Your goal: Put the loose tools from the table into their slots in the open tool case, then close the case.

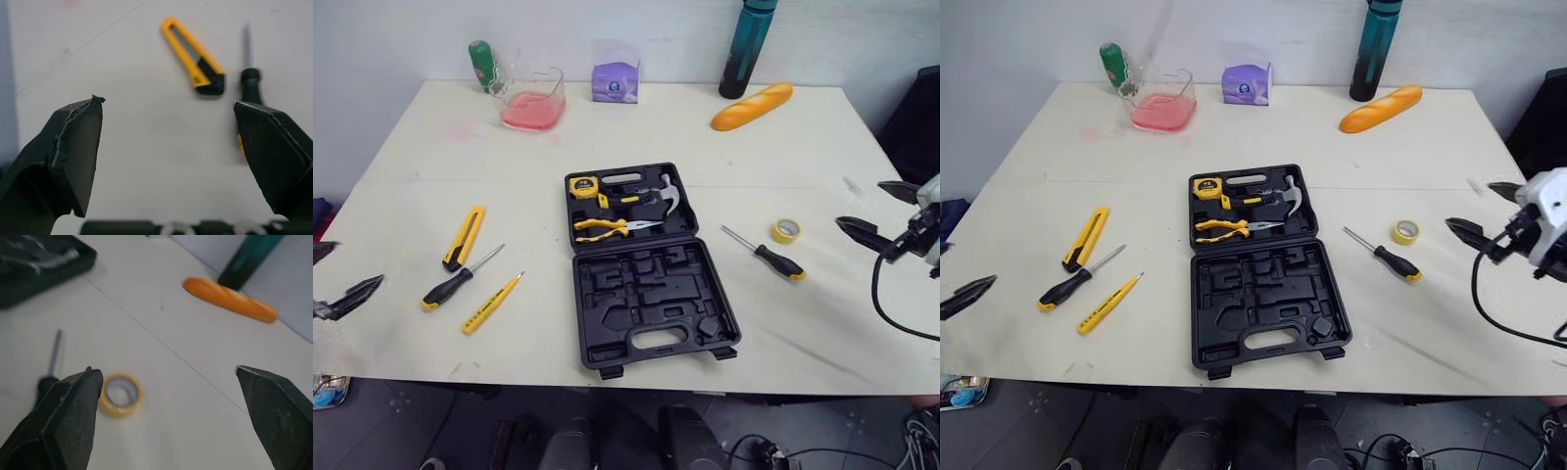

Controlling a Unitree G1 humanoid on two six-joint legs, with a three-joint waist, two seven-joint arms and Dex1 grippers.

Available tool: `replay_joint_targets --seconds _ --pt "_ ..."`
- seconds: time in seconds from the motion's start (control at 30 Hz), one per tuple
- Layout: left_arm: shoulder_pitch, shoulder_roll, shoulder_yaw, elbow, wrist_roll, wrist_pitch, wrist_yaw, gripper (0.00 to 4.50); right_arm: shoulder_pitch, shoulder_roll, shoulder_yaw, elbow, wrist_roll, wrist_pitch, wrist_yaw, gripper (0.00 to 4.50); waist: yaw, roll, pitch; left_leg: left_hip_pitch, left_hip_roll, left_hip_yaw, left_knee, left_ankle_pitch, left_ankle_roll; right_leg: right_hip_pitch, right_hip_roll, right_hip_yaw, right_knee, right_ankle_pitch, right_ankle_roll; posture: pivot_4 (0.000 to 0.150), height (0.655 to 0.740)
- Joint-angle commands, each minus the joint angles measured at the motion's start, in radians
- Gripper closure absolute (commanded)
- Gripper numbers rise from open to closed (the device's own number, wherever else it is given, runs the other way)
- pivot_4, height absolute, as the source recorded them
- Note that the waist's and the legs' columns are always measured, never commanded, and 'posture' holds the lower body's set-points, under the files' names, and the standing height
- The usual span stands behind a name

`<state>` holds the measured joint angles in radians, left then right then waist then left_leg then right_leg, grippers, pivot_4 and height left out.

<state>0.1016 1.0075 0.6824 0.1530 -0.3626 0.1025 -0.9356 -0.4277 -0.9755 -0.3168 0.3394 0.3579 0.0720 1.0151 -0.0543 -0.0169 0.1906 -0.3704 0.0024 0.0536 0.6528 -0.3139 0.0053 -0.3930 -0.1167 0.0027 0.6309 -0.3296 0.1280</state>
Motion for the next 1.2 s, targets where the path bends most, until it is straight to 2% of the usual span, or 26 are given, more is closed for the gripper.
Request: replay_joint_targets --seconds 0.03,0.13,0.23,0.57,0.67,0.9,0.93,1.07,1.2 --pt "-0.029 0.007 -0.022 -0.11 -0.046 0.07 -0.003 0.04 -0.015 -0.005 0.025 -0.073 0.011 0.043 0.023 0.0 0.001 0.0 0.0 0.0 0.0 0.0 0.0 0.0 0.0 0.0 0.0 0.0 0.0 0.0 0.0 0.15 0.74" --pt "-0.052 0.016 -0.098 -0.211 -0.072 0.155 -0.019 0.04 -0.079 0.018 0.09 -0.095 0.012 0.084 0.051 0.0 0.001 0.0 0.0 -0.001 0.0 0.0 0.0 0.0 0.0 0.0 0.0 0.0 -0.001 0.0 0.0 0.15 0.74" --pt "-0.146 0.006 -0.225 -0.281 -0.068 0.223 0.005 0.04 -0.133 0.057 0.186 -0.109 -0.013 0.112 0.093 0.0 0.001 0.0 0.0 -0.001 0.0 0.0 0.002 0.0 0.0 0.0 0.0 0.0 0.0 0.0 0.0 0.15 0.74" --pt "-0.413 -0.065 -0.506 -0.218 0.028 0.311 0.058 0.04 -0.254 0.153 0.343 0.052 -0.162 -0.024 0.126 0.0 -0.001 0.0 0.0 -0.004 -0.001 0.005 0.009 -0.002 0.003 -0.001 0.003 -0.004 0.006 0.001 0.002 0.15 0.74" --pt "-0.48 -0.109 -0.572 -0.188 0.051 0.326 0.061 0.88 -0.274 0.182 0.361 0.11 -0.183 -0.065 0.138 0.85 0.002 0.0 0.0 -0.004 -0.001 0.005 0.011 -0.003 0.005 -0.001 0.002 -0.007 0.006 0.002 0.003 0.15 0.74" --pt "-0.533 -0.186 -0.656 -0.171 0.091 0.328 0.065 4.24 -0.288 0.217 0.373 0.183 -0.236 -0.153 0.109 4.46 0.006 0.0 0.0 -0.005 -0.002 0.005 0.013 -0.003 0.005 -0.001 0.001 -0.009 0.006 0.002 0.004 0.15 0.74" --pt "-0.535 -0.192 -0.662 -0.17 0.095 0.327 0.063 4.45 -0.286 0.218 0.376 0.186 -0.243 -0.162 0.108 4.5 0.006 0.0 0.0 -0.005 -0.002 0.005 0.013 -0.003 0.005 -0.001 0.002 -0.01 0.006 0.002 0.004 0.15 0.74" --pt "-0.549 -0.229 -0.684 -0.155 0.115 0.336 0.082 4.45 -0.276 0.239 0.373 0.189 -0.254 -0.181 0.088 4.5 0.005 0.0 0.0 -0.005 -0.001 0.005 0.014 -0.003 0.005 -0.001 0.002 -0.01 0.007 0.002 0.004 0.15 0.74" --pt "-0.582 -0.315 -0.708 -0.115 0.128 0.357 0.134 4.45 -0.283 0.272 0.383 0.213 -0.279 -0.205 0.055 4.5 0.011 0.0 0.0 -0.005 -0.001 0.005 0.015 -0.003 0.005 -0.001 0.002 -0.01 0.007 0.002 0.004 0.15 0.74"
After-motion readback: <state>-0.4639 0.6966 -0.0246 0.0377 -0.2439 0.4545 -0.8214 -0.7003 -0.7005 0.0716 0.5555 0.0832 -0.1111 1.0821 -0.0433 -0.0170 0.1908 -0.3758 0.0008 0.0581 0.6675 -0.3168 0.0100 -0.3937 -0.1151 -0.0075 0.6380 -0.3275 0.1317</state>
